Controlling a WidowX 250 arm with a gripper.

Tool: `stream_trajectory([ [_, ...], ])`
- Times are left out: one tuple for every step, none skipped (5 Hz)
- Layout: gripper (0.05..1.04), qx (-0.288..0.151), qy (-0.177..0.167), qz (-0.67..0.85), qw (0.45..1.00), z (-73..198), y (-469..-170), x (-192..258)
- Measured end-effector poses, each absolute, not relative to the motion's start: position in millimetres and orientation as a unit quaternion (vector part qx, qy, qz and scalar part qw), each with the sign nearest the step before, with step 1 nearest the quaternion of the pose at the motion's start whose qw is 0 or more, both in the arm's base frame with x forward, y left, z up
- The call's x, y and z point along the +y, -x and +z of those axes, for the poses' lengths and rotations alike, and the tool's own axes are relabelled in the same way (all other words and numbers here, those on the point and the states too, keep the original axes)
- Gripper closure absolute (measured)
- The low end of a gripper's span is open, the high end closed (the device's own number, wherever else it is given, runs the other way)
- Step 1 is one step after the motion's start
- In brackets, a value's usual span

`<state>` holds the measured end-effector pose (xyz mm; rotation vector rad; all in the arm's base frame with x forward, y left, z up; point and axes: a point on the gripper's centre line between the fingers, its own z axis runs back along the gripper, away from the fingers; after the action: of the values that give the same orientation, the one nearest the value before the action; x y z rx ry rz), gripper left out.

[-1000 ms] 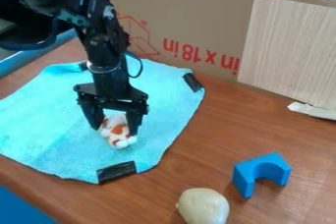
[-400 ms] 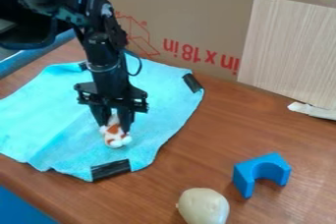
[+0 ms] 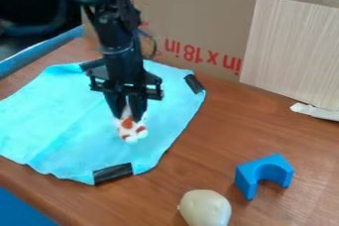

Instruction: Moving the toy from bottom right o the cloth to the top coner of the table

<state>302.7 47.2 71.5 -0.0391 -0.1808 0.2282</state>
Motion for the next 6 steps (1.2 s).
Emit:
stream_trajectory([
  [0.757, -0.097, 0.023, 0.088, 0.991, 88, -316, 19],
  [0.757, -0.105, 0.036, 0.072, 0.991, 101, -337, -7],
  [0.757, -0.085, 0.049, 0.067, 0.993, 95, -359, -35],
  [0.757, -0.083, 0.06, 0.076, 0.992, 98, -385, -60],
  [0.757, -0.082, 0.063, 0.083, 0.991, 95, -407, -77],
  [0.757, -0.077, 0.058, 0.08, 0.992, 84, -425, -96],
])
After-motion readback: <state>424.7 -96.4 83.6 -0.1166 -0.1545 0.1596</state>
